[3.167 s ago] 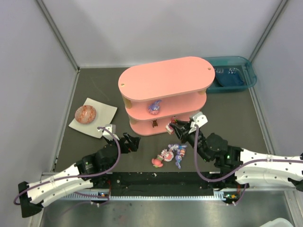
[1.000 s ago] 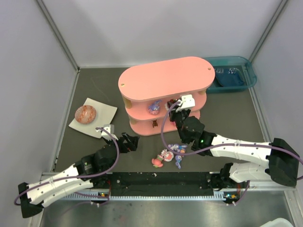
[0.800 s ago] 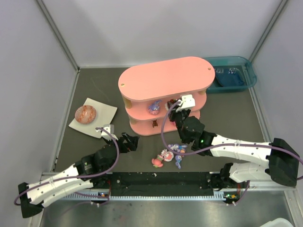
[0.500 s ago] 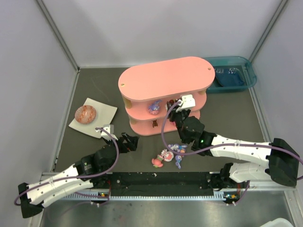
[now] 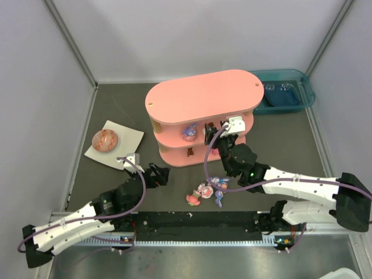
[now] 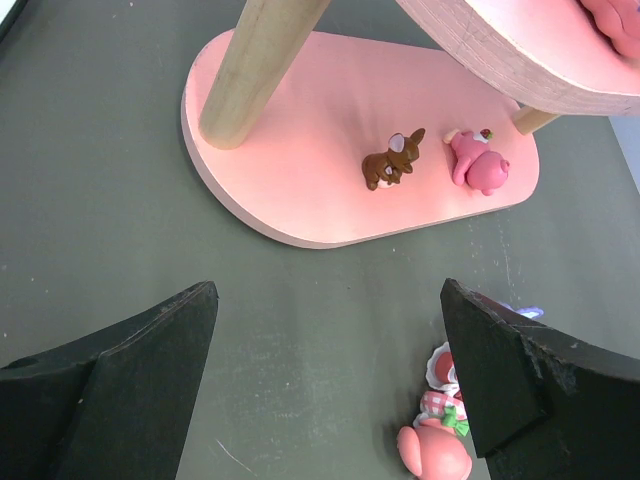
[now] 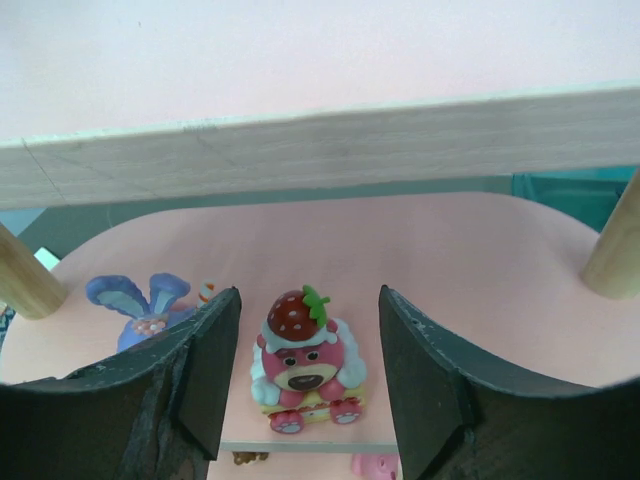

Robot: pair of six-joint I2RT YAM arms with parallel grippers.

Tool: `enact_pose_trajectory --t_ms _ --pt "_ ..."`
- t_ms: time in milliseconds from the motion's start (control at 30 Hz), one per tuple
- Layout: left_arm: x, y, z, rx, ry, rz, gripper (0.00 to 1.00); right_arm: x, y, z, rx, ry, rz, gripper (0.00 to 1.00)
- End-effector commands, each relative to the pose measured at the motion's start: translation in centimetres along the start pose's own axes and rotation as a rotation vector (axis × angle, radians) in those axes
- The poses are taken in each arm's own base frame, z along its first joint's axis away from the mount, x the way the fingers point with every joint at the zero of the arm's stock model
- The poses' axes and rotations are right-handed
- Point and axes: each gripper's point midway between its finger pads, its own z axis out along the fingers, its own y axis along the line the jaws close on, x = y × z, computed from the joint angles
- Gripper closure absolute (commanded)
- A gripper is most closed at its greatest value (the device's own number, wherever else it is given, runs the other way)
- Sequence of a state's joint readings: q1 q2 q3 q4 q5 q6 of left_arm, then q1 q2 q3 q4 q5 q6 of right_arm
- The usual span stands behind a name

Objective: Place and organize the plastic toys onto the shelf

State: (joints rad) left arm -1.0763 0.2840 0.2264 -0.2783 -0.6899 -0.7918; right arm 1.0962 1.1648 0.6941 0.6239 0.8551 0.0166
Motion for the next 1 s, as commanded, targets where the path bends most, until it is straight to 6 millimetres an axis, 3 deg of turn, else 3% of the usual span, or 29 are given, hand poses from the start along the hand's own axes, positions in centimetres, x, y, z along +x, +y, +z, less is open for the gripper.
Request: enact_pose_trajectory --t_ms 0,133,167,200,300,333,400,500,633,767,933,967 --pt "-0.5 -0.2 -0.1 0.006 -0.019 -0.014 0.01 -3.7 -0.9 -0.4 0.010 -0.078 0.077 0.40" --pt "-0.6 -0.2 0.0 0.003 -0.022 -0.012 0.01 -5.1 -1.4 -1.5 -0.030 -0.079 0.074 0.32" --pt "-0.6 -0.2 0.0 0.002 -0.024 -0.016 0.01 -4.4 -1.5 -1.9 -0.054 -0.064 0.055 0.31" --pt "-0.6 -0.2 0.0 0.000 -0.024 -0.019 0.01 -5.5 -2.0 -2.7 -0.070 -0.085 0.079 0.29" --pt "-0.4 -0.2 0.0 -0.001 -0.021 -0.031 0.01 -4.0 -3.2 -4.3 -0.108 -0.052 0.045 0.19" --pt "-0.3 -0.1 0.0 0.001 -0.018 -0.033 0.01 -4.8 -3.9 -5.3 -0.125 -0.064 0.062 0.18" --pt "-0.2 0.0 0.1 -0.005 -0.017 -0.040 0.01 -2.4 -4.4 -6.4 -0.157 0.027 0.010 0.17" --pt "0.0 0.2 0.2 -0.022 -0.011 -0.030 0.01 -0.6 -5.4 -8.2 -0.162 0.102 0.055 0.17" --pt "0.1 0.1 0.4 -0.034 0.003 -0.011 0.01 4.7 -6.4 -10.4 -0.119 0.252 0.096 0.17" --pt "0.3 -0.8 0.6 -0.013 0.025 0.010 0.01 9.9 -4.5 -12.8 -0.123 0.368 0.125 0.17" --pt "0.8 -1.1 0.8 -0.008 0.048 0.024 0.01 14.9 -3.9 -14.3 -0.061 0.484 0.270 0.19" --pt "0.8 -1.2 0.9 -0.005 0.048 0.026 0.01 15.2 -3.7 -14.2 -0.058 0.480 0.294 0.21"
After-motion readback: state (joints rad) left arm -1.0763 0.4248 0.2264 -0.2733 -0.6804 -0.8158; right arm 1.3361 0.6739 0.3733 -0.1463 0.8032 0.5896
